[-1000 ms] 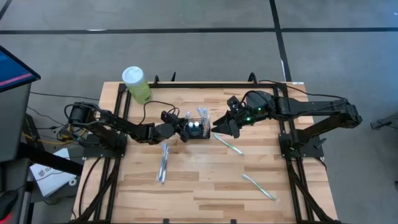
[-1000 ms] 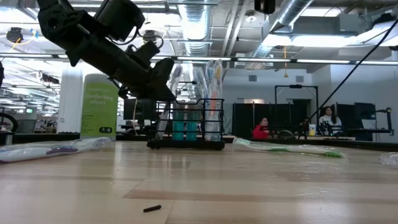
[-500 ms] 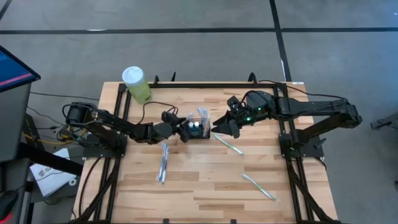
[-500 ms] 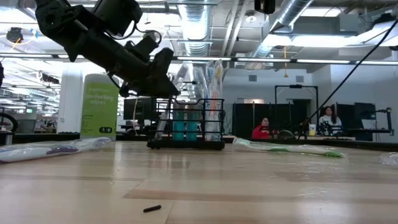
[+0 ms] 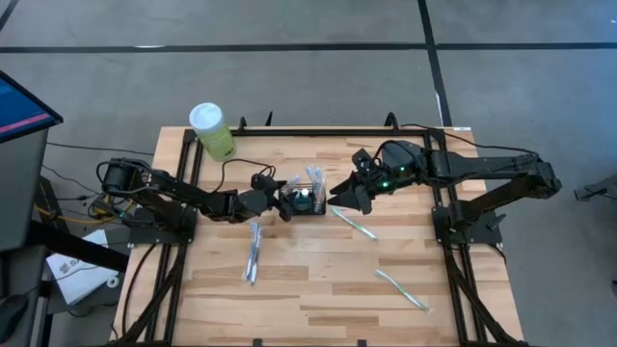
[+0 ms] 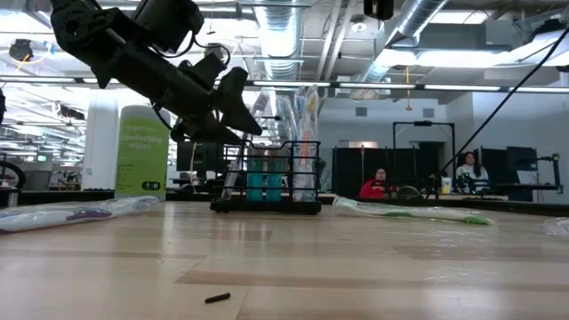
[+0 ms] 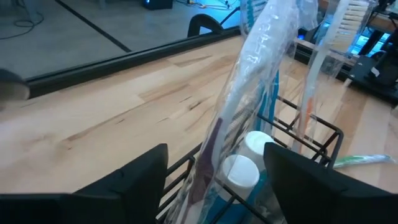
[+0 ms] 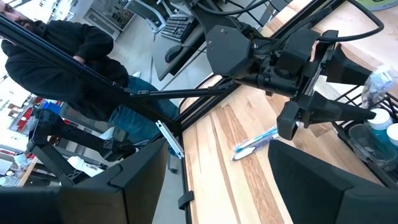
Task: Pick & Place toothbrushing station
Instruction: Put the top green toothbrush into the black mesh organizer
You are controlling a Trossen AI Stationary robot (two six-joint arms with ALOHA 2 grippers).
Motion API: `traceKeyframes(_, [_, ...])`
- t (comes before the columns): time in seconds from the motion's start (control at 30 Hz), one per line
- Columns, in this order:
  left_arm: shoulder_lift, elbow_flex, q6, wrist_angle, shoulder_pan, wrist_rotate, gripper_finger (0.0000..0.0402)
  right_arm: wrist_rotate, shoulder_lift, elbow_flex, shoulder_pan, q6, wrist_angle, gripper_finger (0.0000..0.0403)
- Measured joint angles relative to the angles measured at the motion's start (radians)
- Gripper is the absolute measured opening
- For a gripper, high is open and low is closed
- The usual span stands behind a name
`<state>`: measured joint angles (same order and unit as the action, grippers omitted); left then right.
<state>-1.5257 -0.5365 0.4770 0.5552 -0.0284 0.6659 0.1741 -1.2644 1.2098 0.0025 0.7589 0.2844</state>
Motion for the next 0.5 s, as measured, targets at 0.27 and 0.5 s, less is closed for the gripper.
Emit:
traceKeyframes(0.27, [0.008,0.0,0.026,-0.003,-0.01,0.001,0.0274,0.0,0.0,0.0,0.0,-0.001,0.0,0.027])
traceKeyframes(0.5, [0.133,-0.001,0.033,-0.112,-0.04,0.015,0.0273,0.0,0.0,0.0,0.0,-0.01,-0.001,0.027])
